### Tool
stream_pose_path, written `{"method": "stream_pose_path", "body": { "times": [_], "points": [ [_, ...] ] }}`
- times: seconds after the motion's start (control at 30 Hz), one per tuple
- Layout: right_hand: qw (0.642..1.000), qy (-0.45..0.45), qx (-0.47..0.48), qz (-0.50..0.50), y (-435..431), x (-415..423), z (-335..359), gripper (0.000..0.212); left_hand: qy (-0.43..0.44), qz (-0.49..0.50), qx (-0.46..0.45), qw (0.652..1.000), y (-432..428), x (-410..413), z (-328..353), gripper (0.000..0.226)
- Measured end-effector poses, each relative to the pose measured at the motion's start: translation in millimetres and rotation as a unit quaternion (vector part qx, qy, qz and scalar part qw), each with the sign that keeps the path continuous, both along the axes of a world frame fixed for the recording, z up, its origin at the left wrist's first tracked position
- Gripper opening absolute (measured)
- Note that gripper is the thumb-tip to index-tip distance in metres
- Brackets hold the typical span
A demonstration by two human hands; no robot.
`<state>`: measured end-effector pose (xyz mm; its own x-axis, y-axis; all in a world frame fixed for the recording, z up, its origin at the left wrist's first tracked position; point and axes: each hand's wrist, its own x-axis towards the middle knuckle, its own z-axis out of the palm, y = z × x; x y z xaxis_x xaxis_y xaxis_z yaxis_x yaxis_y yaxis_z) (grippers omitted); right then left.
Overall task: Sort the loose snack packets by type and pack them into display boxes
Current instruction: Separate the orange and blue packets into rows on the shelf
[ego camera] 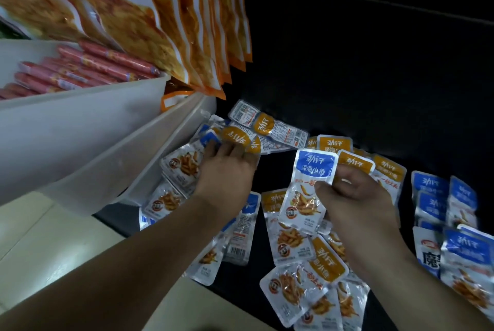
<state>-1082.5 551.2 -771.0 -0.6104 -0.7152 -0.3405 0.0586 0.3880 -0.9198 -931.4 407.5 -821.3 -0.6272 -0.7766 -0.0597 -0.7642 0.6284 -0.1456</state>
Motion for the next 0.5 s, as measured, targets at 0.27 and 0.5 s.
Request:
{"method": "stream_pose_path", "body": {
  "times": [0.27,0.5],
  "points": [
    [0.999,-0.01,-0.033,-0.013,6.0,-6.7,9.6,0.026,0.287,-0.026,-0.138,0.948,6.1,2.4,64.5,0.03],
    [0.996,-0.033,-0.076,0.027,16.3,-2.5,21.6,0.023,0.489,0.059,0.205,0.846,75.3,-34.1,83.4,0.023]
  ]
}}
